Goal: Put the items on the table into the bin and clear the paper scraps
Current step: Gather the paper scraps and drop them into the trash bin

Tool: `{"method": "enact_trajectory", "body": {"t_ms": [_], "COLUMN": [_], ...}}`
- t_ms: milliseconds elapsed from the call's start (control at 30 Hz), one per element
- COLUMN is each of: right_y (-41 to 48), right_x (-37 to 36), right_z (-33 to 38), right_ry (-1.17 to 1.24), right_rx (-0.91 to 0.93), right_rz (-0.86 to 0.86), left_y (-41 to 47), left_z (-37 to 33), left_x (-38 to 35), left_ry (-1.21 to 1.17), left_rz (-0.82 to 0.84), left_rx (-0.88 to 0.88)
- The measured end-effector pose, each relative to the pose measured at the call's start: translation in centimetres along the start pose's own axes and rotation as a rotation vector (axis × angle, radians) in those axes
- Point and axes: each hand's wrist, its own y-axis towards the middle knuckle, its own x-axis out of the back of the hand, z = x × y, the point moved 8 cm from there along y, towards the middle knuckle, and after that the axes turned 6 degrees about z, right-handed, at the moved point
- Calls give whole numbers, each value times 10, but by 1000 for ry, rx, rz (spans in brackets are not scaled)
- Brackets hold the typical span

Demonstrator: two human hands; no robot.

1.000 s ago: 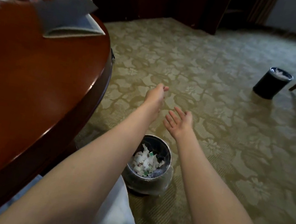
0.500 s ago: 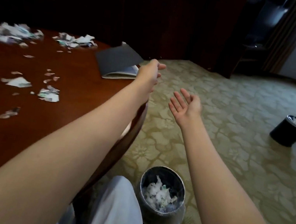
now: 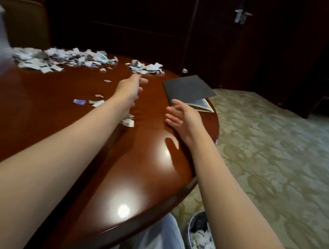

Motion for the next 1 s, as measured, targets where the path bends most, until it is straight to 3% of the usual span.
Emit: {"method": "enact_trajectory", "body": {"t_ms": [233,333,500,667,1000], "right_y": [-8,-9,3,18,59], "right_x": [-80,-110,-127,-127,-124], "right_z": [-18,-36,-48,-46,-37], "right_ry": [-875,-1293,-1398,-1461,-1474], "right_rx": [63,128,111,116,97], "right_rz": [417,483,414,309,199], "left_y": [-4,-7,-8,1,18], "left_z": [22,25,27,38,45], "left_x": [80,103,126,119,96], "left_ry": [64,89,281,539,632], "left_rz": [-199,-283,-340,-229,-43], "left_rx": [131,152,149,130,40]}}
